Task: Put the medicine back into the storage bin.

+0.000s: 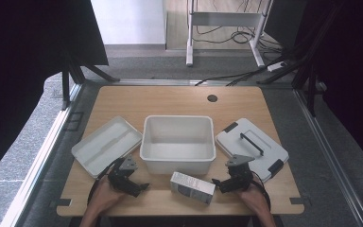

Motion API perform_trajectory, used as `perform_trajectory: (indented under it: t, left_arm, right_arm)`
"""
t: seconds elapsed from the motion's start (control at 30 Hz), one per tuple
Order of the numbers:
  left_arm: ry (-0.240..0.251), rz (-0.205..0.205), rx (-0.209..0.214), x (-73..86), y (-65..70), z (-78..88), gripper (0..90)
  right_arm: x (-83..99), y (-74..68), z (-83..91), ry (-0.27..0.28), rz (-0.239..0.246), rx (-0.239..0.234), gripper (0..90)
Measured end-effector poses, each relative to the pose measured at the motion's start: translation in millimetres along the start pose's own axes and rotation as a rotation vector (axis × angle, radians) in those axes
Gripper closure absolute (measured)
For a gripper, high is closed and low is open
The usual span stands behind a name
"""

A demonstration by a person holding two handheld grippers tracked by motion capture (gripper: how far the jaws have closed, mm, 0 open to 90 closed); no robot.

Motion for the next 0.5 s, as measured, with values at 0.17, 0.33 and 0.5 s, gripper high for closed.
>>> perform_trajectory:
  t: [0.17, 0.33, 0.5]
  left_arm:
    - [0.002, -0.001, 0.001, 0.3, 0.1, 0.0, 0.0]
    - [0.002, 0.000, 0.000, 0.2, 0.1, -0.2, 0.0]
    - [0.003, 0.000, 0.000, 0.2, 0.2, -0.2, 0.0]
  right_arm:
    - [-0.8, -0.4, 9.9, 0.015, -0.007, -0.020, 3.3]
    - [1.5, -4.6, 24.7, 0.003, 0.012, -0.037, 5.0]
    - [6.5, -16.8, 35.8, -0.023, 0.055, -0.052, 8.8]
Point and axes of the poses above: each handheld gripper's, and its own axes: z roughly backward along the jaws, x roughly out of its underside, y roughly to its right, the point moved 4 cm from there along -z, roughly forward along the jaws, and after that the axes turned 3 degrees about z, right-handed, at the moved point
